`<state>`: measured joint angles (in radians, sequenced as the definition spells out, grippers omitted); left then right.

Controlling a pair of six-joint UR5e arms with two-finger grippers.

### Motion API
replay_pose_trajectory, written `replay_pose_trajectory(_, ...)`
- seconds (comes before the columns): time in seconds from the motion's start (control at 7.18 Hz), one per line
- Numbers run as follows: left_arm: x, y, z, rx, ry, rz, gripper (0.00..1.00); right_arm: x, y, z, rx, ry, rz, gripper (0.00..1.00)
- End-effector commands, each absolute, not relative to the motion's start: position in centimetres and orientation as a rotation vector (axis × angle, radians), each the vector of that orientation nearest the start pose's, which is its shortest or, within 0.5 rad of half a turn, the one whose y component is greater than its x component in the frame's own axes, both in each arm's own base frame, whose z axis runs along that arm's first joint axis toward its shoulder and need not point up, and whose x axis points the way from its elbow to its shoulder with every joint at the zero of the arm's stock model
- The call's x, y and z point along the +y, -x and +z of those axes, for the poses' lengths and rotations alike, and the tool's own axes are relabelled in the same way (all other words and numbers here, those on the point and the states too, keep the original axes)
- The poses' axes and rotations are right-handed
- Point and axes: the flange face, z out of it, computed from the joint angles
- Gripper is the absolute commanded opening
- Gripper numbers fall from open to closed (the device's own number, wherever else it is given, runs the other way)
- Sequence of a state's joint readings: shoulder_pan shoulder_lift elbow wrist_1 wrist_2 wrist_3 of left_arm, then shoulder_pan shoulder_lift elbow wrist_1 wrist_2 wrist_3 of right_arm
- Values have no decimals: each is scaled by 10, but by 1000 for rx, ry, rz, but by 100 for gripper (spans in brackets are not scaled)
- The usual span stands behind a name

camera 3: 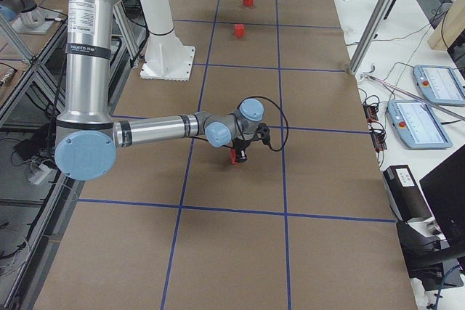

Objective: Form red blocks into L shape at center
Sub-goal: 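Grasp the red cube with the right gripper and lift it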

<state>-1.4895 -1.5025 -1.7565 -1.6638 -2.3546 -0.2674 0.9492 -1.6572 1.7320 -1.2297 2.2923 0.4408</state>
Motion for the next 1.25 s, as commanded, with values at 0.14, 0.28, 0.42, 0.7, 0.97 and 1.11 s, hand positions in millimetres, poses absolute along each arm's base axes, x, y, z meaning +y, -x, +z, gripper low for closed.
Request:
replay_pose_trajectory(0.14, -477, 24, 587, 806, -64, -94, 100, -458, 248, 486, -888, -35, -255, 0)
replay_pose_trajectory(0.28, -476, 24, 588, 816, -57, -94, 100, -483, 271, 437, -898, -21, -172, 0)
replay_pose_trajectory(0.42, -475, 22, 586, 837, -52, -93, 100, -489, 304, 390, -932, -20, -156, 0)
replay_pose_trajectory(0.7, -476, 21, 584, 849, -51, -91, 100, -454, 426, 304, -914, 13, 10, 0)
replay_pose_trajectory(0.97, -476, 21, 584, 849, -51, -92, 100, -439, 503, 234, -907, 35, 19, 0)
replay_pose_trajectory(1.11, -476, 21, 585, 849, -48, -96, 100, -438, 540, 213, -896, 51, 90, 0)
